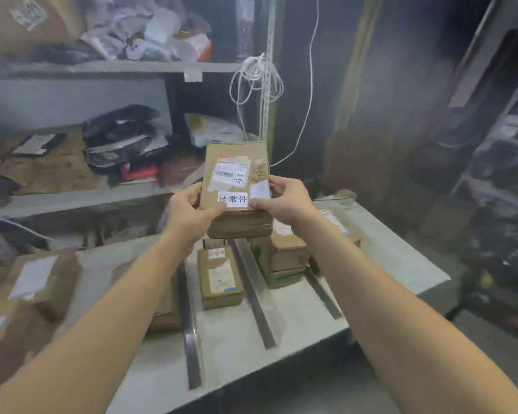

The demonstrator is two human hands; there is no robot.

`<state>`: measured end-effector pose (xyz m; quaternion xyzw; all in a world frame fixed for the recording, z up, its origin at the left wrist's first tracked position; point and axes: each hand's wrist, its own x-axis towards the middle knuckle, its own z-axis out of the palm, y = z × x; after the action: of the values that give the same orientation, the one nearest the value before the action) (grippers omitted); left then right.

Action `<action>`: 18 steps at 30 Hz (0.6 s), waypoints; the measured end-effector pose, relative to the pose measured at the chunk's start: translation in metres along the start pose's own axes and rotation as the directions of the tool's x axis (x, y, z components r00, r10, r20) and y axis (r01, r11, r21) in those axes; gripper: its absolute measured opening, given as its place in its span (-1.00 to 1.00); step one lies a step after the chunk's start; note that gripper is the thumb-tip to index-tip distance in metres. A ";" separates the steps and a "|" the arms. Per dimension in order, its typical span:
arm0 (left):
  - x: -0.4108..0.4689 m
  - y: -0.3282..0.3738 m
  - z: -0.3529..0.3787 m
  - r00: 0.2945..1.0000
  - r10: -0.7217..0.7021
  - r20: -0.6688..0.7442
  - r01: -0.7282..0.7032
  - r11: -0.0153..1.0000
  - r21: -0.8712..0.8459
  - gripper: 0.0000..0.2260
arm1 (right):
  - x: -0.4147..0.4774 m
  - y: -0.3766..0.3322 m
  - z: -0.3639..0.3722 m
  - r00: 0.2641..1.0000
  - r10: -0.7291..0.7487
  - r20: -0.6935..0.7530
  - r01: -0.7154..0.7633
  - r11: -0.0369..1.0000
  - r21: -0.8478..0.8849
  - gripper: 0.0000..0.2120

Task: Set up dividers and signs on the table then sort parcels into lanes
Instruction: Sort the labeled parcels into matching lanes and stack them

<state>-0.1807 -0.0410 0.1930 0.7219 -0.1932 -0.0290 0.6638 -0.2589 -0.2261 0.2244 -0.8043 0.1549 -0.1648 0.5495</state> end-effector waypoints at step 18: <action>0.084 -0.067 0.321 0.978 -0.147 0.149 0.163 0.982 -0.098 -0.38 | 0.108 0.161 -0.252 0.966 0.250 -0.063 -0.252 0.967 -0.023 -0.50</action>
<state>-0.1828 -0.3688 0.1085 0.6934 -0.1809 -0.1424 0.6828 -0.2824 -0.5389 0.1700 -0.7813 0.2743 -0.1155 0.5486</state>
